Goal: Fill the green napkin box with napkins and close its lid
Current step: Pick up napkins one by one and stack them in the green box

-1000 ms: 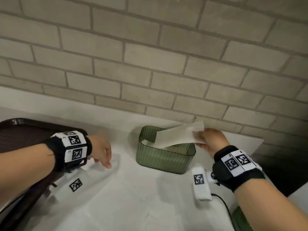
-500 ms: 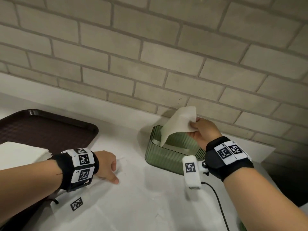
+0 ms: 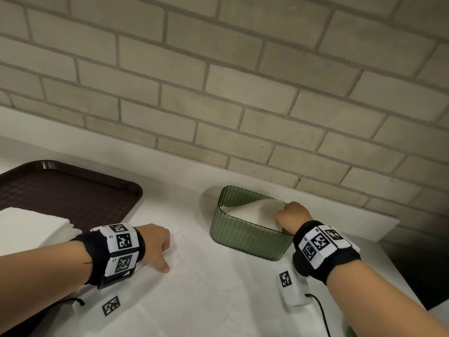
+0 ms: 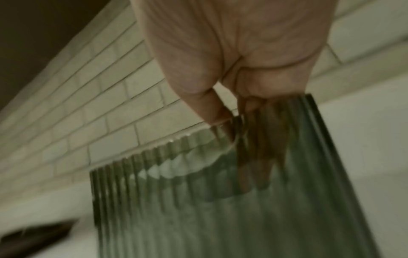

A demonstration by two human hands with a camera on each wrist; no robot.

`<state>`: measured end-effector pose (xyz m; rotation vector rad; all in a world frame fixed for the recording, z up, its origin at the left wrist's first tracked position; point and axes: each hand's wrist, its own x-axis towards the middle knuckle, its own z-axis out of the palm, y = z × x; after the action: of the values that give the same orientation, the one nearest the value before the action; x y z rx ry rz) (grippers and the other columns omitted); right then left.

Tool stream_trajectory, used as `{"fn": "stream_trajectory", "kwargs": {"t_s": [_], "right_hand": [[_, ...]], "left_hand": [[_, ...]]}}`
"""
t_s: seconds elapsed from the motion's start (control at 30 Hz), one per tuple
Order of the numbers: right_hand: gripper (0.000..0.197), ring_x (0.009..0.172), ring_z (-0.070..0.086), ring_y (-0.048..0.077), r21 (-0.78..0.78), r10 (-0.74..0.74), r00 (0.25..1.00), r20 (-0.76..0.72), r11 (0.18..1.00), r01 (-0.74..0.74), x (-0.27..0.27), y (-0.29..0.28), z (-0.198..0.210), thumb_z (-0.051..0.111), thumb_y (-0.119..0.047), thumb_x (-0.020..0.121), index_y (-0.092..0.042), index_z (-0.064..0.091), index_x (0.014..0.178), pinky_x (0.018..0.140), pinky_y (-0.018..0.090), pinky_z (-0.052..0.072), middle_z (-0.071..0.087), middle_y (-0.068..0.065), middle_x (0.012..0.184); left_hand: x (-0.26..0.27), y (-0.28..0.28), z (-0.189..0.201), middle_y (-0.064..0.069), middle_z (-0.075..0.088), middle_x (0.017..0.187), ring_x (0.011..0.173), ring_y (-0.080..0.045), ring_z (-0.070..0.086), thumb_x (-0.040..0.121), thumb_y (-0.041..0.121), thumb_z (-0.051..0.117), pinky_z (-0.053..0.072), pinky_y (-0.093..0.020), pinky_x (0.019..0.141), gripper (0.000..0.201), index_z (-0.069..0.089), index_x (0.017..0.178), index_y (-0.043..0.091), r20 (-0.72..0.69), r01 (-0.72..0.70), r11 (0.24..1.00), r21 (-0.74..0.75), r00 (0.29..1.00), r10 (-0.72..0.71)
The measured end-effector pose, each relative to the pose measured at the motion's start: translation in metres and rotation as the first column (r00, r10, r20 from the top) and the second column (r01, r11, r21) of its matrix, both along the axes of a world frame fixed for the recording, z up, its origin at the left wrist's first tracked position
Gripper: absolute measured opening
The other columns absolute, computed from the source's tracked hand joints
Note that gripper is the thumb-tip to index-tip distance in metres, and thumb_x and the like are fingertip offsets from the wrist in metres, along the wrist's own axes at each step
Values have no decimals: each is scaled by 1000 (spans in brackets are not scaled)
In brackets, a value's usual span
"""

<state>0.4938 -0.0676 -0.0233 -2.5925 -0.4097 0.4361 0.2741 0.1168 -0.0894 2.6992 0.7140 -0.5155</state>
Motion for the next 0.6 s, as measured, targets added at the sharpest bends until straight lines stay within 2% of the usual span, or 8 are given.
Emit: {"fn": "stream_trajectory", "kwargs": {"t_s": [0.07,0.13,0.2,0.33,0.43,0.5,0.53,0.6], "right_hand": [[31,108,57,29,-203,112,990,83,975,-93,-5,0,3,48,-8,91,3,54,119,70,24,43,59,14,115],[33,113,57,27,-343,189,969,161,931,-124,-8,3,5,48,-8,92,2,51,123,81,25,47,56,14,125],[33,115,57,26,-448,263,938,224,883,-140,-9,6,8,47,-7,92,0,52,124,90,26,47,56,13,126],[29,110,58,25,-586,415,862,291,789,-182,-11,11,13,49,-3,88,-4,57,116,86,27,47,58,10,120],[29,109,58,23,-592,503,821,269,759,-272,-7,18,8,51,-11,87,-9,59,115,86,28,47,60,7,119],[32,112,56,23,-565,555,804,215,742,-362,-5,24,4,52,-21,89,-10,61,117,88,26,47,60,6,124],[38,119,53,24,-567,571,804,162,721,-398,-6,27,4,53,-27,91,-12,59,124,95,28,45,57,6,131],[54,134,39,23,-595,588,808,31,660,-458,-6,30,2,53,-37,93,-16,43,141,107,29,33,40,4,148]], "left_hand": [[-2,-1,-1,13,49,84,84,-12,50,71,44,74,39,-20,68,37,44,84,26,39,-18,1000,7,999,18],[-3,-2,-1,13,46,82,83,-12,49,71,44,74,36,-18,61,38,39,76,28,53,-16,999,33,998,14],[-3,-2,0,13,44,81,82,-12,47,72,43,73,34,-16,58,39,37,72,29,66,-9,999,34,998,7],[-2,-2,-1,13,43,74,77,-12,47,70,38,76,35,-18,59,43,35,70,29,87,-16,1000,-20,996,18],[-1,-2,-2,14,44,74,80,-12,48,69,37,77,38,-19,64,43,35,70,29,90,-10,1000,-27,996,12],[-1,-2,-2,14,43,74,80,-11,48,69,37,77,36,-17,62,42,36,69,29,94,-3,1000,-25,996,6],[-1,-2,-2,15,43,74,78,-10,47,70,37,77,35,-15,60,42,36,69,29,97,1,1000,-23,995,1],[-1,-2,-2,15,42,74,71,-5,44,70,36,76,33,-13,58,42,35,69,29,104,13,1000,-17,995,-11]]}}
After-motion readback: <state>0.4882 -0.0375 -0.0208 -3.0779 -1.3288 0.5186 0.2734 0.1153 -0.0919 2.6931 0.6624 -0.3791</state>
